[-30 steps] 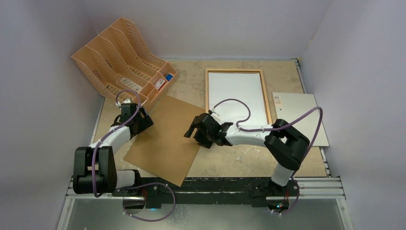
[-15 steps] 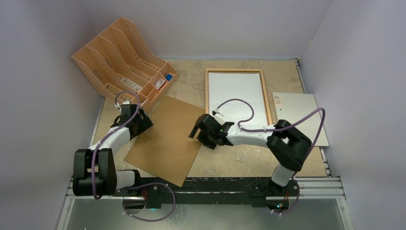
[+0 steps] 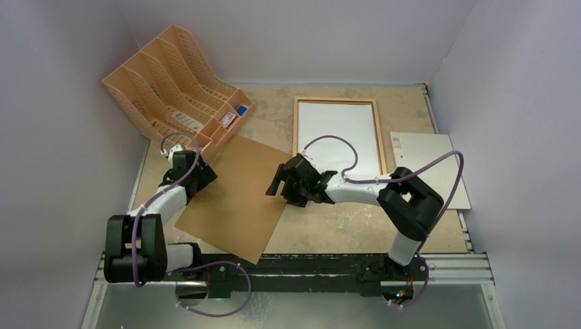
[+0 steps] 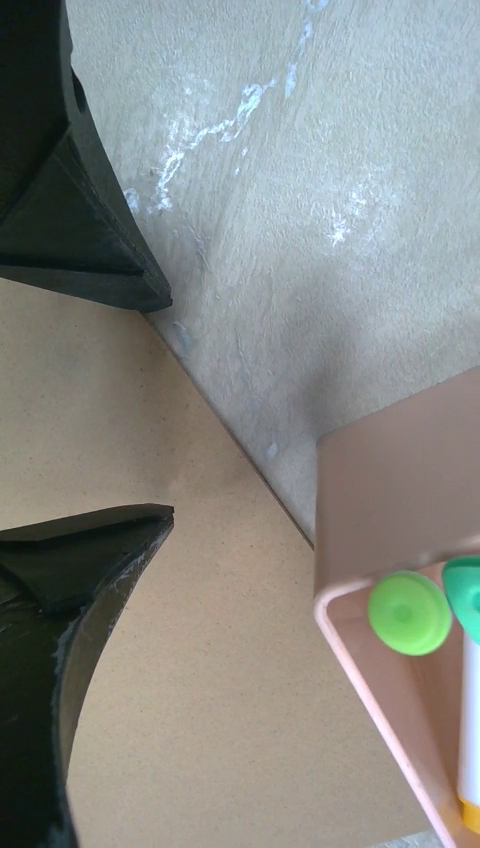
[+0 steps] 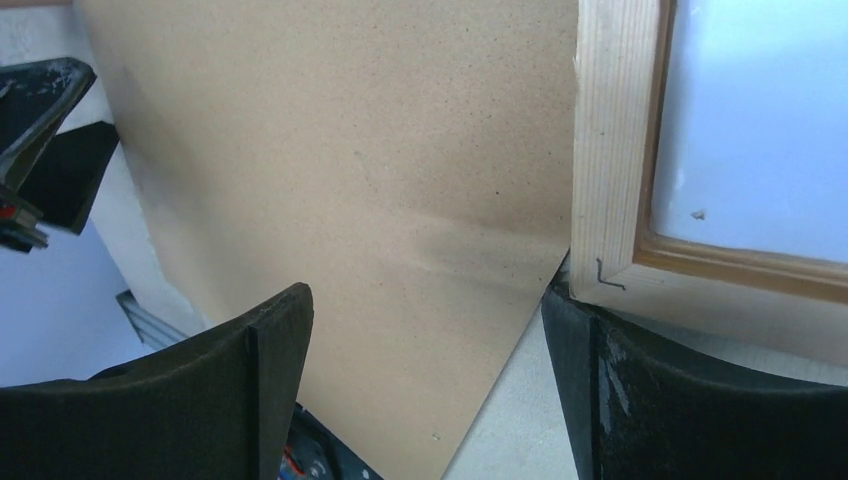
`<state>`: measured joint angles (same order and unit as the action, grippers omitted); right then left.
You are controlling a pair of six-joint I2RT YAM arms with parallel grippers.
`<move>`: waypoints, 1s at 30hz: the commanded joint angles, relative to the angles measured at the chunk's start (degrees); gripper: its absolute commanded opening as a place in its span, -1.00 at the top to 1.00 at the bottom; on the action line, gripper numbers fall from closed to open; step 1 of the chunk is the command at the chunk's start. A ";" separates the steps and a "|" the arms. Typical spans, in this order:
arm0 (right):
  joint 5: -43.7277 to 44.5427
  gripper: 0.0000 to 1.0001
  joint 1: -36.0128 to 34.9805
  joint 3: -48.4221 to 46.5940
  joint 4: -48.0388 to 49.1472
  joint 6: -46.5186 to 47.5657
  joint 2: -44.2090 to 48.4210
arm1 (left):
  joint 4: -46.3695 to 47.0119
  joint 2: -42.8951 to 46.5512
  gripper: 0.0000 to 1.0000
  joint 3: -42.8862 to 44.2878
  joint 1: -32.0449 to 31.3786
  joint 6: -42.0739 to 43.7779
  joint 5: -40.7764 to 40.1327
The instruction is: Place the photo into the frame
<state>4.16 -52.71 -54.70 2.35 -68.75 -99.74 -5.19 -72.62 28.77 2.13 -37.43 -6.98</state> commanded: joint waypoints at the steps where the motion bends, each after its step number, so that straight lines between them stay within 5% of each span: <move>1: -2.37 -0.72 3.76 1.63 11.26 5.34 -2.89 | -0.64 -0.86 -0.45 -3.05 -0.29 -2.89 3.48; 12: -8.77 -0.70 7.46 7.24 17.68 8.11 1.41 | 2.94 0.91 -0.31 -4.95 -0.31 -3.78 20.05; 30: -15.53 -0.68 7.93 14.07 27.66 5.21 2.58 | -5.76 10.37 -0.27 2.54 -0.34 0.32 32.37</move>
<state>-7.40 -43.70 -41.93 21.06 -61.82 -95.37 -7.90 -65.25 27.99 3.75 -34.52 7.53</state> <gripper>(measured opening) 0.841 0.637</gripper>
